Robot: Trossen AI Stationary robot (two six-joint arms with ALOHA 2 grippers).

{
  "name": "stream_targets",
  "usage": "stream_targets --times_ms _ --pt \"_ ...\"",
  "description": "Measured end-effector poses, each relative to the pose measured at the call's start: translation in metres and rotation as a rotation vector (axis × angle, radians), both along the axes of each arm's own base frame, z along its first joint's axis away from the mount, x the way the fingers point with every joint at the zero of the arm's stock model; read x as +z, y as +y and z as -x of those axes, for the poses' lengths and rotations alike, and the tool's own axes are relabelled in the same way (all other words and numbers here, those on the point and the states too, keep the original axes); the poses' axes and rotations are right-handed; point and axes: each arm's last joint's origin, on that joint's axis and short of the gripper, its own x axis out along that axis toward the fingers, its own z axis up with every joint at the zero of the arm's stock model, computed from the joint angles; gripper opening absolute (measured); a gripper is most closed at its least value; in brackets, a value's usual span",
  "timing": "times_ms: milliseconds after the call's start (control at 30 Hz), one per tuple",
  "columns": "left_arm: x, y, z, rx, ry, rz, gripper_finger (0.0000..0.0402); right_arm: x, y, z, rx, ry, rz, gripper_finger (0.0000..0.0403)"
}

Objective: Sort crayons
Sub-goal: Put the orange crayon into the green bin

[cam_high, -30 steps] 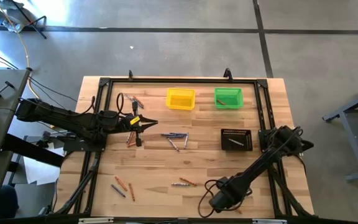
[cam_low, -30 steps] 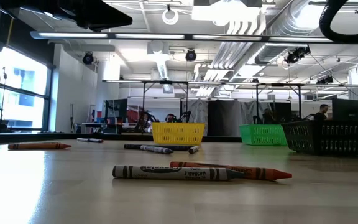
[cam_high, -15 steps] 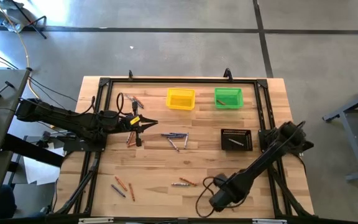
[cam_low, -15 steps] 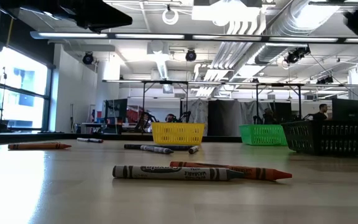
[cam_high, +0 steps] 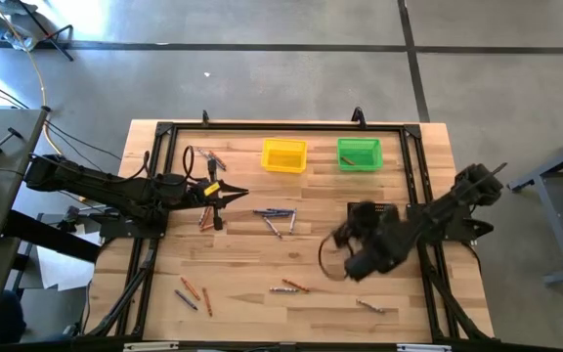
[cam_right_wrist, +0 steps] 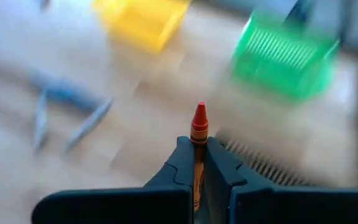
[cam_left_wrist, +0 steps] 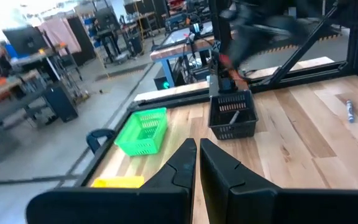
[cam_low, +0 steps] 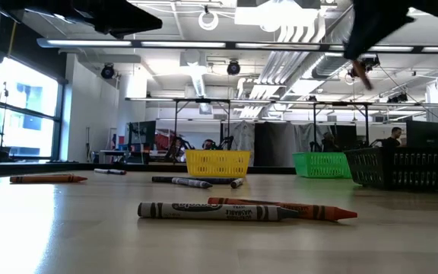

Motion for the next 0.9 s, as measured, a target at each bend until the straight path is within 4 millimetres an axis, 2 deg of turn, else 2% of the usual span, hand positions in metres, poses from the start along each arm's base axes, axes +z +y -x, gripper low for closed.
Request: stream_targets --times_ms 200,467,600,900 --pt "0.007 0.0 0.0 -0.005 -0.059 -0.083 0.001 0.015 -0.06 -0.009 -0.033 0.095 0.211 0.0001" --pt "0.018 0.005 0.0 0.07 -0.143 -0.187 0.001 0.015 -0.14 -0.015 -0.21 0.303 0.199 0.0001" --pt "0.024 0.011 0.0 0.11 -0.179 -0.241 0.001 0.003 -0.168 -0.015 -0.245 0.367 0.126 0.0001" --pt "0.031 0.028 0.002 0.209 -0.228 -0.289 0.001 -0.045 -0.216 -0.011 -0.287 0.377 0.061 0.0001"
